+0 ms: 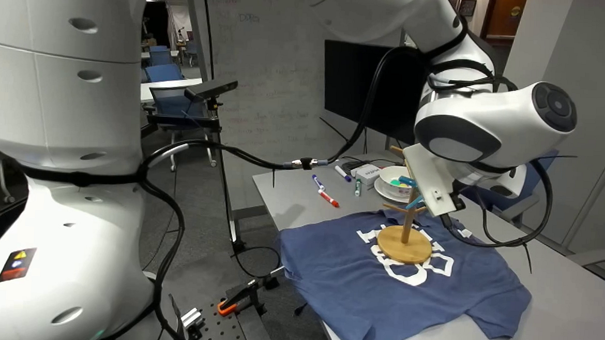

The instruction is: Hang the peg on the stand

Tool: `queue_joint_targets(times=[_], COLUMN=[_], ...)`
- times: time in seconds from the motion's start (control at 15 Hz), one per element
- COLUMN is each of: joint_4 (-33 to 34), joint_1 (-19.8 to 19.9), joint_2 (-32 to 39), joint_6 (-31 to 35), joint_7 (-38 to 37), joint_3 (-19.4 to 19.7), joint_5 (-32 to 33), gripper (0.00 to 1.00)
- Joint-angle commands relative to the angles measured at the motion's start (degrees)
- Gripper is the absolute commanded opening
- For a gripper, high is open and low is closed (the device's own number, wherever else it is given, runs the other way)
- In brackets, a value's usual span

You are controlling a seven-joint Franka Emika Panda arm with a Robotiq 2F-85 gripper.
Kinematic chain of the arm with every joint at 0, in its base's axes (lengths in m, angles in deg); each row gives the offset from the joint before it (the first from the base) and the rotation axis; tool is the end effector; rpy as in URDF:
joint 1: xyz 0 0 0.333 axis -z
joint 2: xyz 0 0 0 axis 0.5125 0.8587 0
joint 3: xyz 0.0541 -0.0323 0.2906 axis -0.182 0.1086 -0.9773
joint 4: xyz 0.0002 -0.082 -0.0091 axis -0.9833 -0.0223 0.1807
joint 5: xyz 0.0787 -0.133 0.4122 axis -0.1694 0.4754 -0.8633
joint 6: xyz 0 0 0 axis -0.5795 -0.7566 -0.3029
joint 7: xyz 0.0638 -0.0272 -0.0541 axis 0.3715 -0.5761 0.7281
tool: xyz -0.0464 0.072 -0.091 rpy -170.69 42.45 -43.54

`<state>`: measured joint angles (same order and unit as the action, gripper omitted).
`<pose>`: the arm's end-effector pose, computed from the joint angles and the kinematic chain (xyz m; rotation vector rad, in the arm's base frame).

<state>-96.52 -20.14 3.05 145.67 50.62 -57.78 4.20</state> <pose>0.6114 -0.0920 0.2384 -2.4619 0.3132 -0.2774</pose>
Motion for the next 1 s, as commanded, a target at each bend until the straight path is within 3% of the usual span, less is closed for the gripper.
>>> queue_joint_targets(times=[0.0, 0.93], joint_4=[-3.3, 0.6], joint_1=[-1.0, -1.3], joint_2=[-3.2, 1.7], joint_6=[0.3, 0.2], joint_7=[1.5, 1.1], joint_3=[0.4, 1.0], joint_5=[-0.3, 1.1], gripper=[0.36, 0.36])
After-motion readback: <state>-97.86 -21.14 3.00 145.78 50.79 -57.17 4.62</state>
